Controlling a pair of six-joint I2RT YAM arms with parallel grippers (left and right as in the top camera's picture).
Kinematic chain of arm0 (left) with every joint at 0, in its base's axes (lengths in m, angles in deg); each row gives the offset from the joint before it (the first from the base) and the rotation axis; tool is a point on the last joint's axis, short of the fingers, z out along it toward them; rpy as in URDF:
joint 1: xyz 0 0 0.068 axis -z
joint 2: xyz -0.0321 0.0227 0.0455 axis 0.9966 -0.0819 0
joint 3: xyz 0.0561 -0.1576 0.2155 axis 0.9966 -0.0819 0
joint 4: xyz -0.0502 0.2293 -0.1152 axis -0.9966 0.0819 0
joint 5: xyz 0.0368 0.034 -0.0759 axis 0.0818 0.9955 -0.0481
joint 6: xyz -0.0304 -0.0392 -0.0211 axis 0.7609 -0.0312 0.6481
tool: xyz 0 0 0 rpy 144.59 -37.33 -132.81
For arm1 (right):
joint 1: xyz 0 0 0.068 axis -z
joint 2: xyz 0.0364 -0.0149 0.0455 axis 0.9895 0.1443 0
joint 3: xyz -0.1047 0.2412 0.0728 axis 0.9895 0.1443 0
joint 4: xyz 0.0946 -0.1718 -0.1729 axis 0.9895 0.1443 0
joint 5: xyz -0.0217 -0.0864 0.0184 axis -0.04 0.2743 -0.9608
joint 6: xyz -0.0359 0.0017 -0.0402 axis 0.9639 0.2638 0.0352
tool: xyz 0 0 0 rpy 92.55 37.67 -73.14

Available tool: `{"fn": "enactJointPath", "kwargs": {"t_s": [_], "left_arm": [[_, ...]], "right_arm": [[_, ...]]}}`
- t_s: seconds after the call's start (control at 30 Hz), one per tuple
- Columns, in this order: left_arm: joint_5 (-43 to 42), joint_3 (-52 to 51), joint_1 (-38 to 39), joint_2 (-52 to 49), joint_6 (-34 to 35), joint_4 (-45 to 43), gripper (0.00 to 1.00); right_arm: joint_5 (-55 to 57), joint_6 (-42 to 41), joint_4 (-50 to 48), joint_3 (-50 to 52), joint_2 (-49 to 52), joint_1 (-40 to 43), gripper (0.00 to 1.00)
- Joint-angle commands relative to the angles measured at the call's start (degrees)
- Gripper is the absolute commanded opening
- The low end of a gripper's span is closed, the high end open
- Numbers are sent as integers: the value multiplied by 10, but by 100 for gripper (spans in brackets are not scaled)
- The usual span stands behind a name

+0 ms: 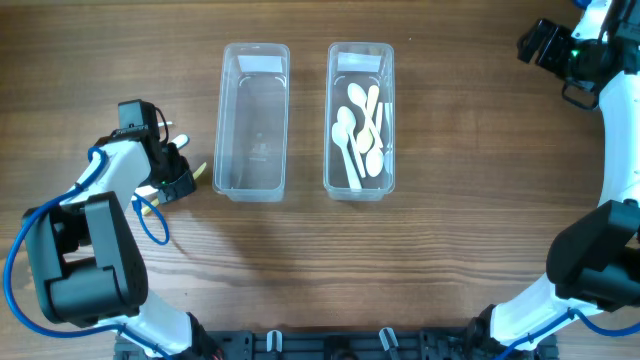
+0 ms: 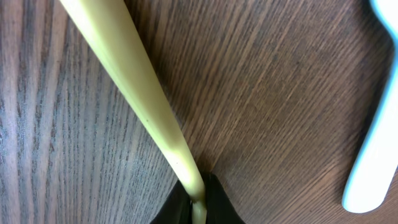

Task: Pack container
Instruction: 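Lift the cream fork and drop it into the left container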

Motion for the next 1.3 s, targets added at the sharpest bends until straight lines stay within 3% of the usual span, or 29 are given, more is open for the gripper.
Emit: {"fn": "enactJointPath", "kwargs": {"t_s": [0.0,0.23,0.33,0.47,0.5,0.57,0.73,0.8,1.0,1.27], "left_arm": [[-22,-10,-6,-14,-14,12,4],[-36,55,-47,79,-84,-3,4],[-102,69,-69,153,-153,-124,4],[-172,69,-64,198,-327,-340,4],[-249,69,-41,200,-458,-422,4],[-262,69,-17,200,-535,-418,4],[-262,69,80,191,-808,-356,4],[-248,69,103,184,-863,-339,4],[-100,69,137,141,-891,-241,4],[-103,69,162,102,-930,-204,4]], "right_arm": [[5,7,-1,-2,-6,0,100],[6,7,-1,-2,-6,0,100],[5,7,-1,-2,-6,0,100],[5,7,-1,-2,-6,0,100],[5,7,-1,-2,-6,0,100],[5,7,-1,-2,-6,0,100],[5,7,-1,-2,-6,0,100],[5,7,-1,-2,-6,0,100],[6,7,-1,-2,-6,0,100],[6,7,-1,-2,-6,0,100]]}}
